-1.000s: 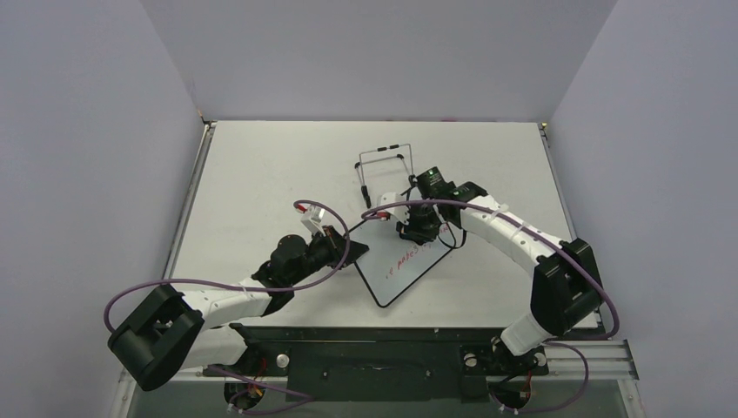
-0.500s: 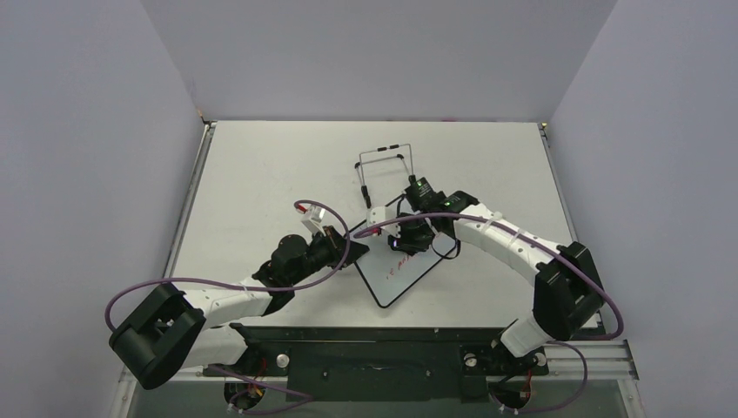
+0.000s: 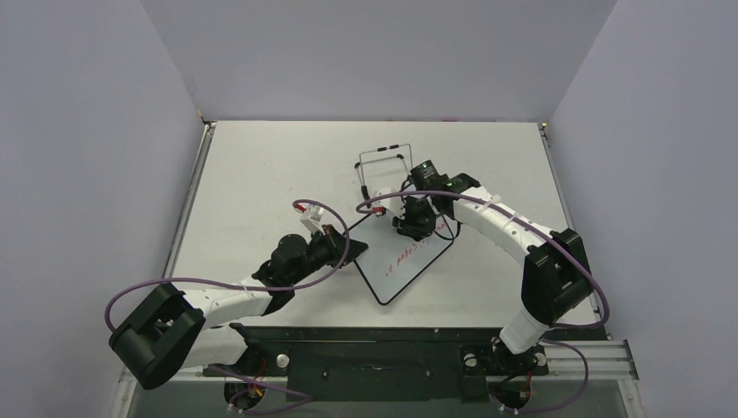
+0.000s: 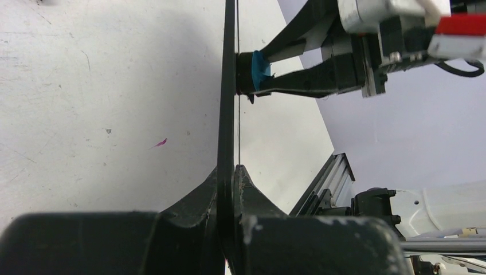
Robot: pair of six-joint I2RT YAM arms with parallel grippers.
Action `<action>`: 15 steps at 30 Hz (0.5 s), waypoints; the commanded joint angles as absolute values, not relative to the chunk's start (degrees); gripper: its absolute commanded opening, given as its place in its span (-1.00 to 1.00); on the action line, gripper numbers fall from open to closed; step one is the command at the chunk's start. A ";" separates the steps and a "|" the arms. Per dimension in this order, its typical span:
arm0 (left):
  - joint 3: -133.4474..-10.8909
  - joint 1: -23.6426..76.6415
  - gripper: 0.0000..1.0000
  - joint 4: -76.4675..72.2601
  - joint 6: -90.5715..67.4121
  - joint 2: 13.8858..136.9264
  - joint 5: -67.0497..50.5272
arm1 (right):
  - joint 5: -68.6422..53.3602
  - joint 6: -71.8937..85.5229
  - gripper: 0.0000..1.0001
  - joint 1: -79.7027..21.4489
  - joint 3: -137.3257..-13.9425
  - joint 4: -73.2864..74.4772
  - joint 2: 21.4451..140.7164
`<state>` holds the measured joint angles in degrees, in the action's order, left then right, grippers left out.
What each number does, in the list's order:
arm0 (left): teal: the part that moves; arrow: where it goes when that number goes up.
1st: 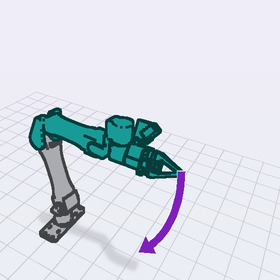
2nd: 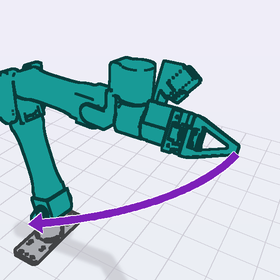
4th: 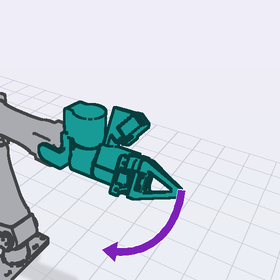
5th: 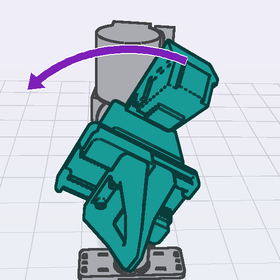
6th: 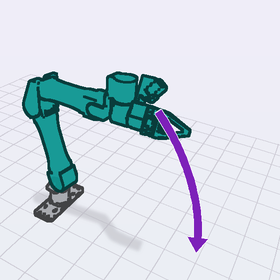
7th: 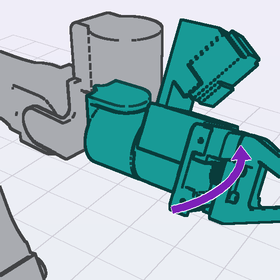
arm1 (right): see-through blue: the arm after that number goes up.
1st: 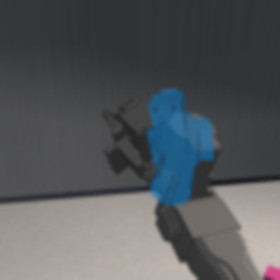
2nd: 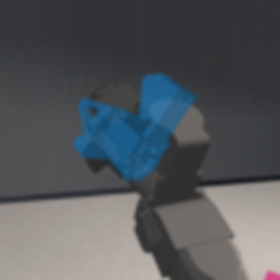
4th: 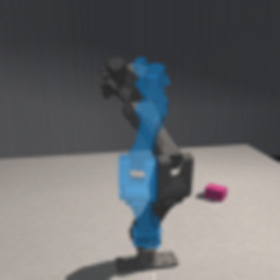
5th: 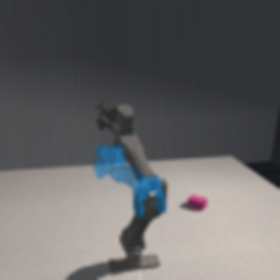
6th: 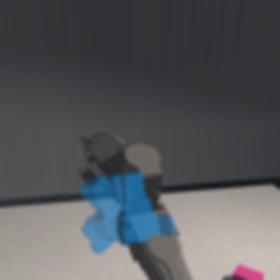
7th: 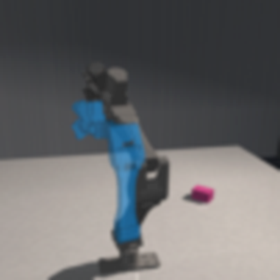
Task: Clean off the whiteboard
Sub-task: Erase the whiteboard at the center of the board.
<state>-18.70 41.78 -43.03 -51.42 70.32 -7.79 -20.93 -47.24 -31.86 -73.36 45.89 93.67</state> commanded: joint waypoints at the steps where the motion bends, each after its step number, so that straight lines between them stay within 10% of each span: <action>1: -22.94 42.63 -1.00 -52.60 -51.68 68.43 -13.80 | -23.25 -48.50 -1.00 -36.01 -69.45 43.79 91.19; 15: -22.29 42.63 -1.00 -53.07 -51.64 68.72 -14.03 | -22.41 -49.23 -1.00 -29.49 -74.76 44.29 94.75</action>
